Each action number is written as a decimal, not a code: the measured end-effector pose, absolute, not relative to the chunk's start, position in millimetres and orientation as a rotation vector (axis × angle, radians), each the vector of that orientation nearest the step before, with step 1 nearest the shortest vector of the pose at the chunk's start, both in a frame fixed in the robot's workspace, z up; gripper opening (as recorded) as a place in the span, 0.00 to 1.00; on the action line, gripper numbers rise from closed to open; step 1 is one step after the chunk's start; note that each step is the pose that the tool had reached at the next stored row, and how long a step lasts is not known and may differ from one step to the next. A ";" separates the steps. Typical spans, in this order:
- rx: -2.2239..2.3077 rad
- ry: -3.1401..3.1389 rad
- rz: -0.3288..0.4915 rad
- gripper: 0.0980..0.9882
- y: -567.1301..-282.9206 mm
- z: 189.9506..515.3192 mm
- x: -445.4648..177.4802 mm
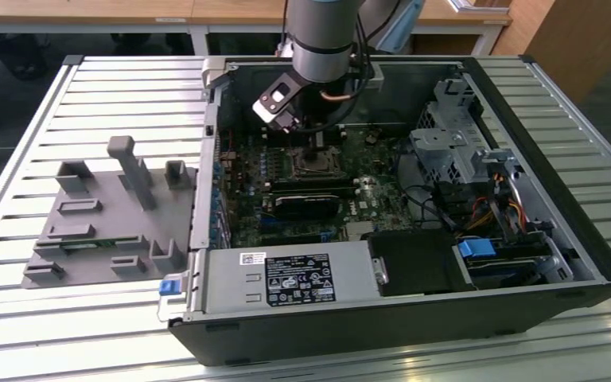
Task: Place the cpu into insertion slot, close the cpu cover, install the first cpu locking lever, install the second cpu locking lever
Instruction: 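Close the cpu cover, then install the first cpu locking lever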
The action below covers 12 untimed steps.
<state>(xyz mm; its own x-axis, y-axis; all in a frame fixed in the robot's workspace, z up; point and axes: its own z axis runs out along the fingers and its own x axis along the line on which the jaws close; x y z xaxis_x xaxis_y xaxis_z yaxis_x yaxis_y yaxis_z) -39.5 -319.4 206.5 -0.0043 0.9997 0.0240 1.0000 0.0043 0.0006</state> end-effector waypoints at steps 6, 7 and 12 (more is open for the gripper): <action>-2.205 -2.214 -0.027 0.01 -319.4 206.5 -33.2; -2.205 -2.214 -0.027 0.01 -319.4 206.5 -32.7; -2.205 -2.214 -0.026 0.01 -319.4 206.8 -32.1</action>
<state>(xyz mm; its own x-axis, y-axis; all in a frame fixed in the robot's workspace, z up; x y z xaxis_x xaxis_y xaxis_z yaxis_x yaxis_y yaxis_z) -32.1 -319.4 206.8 -0.0042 0.9997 0.0239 1.0000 0.0042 0.0000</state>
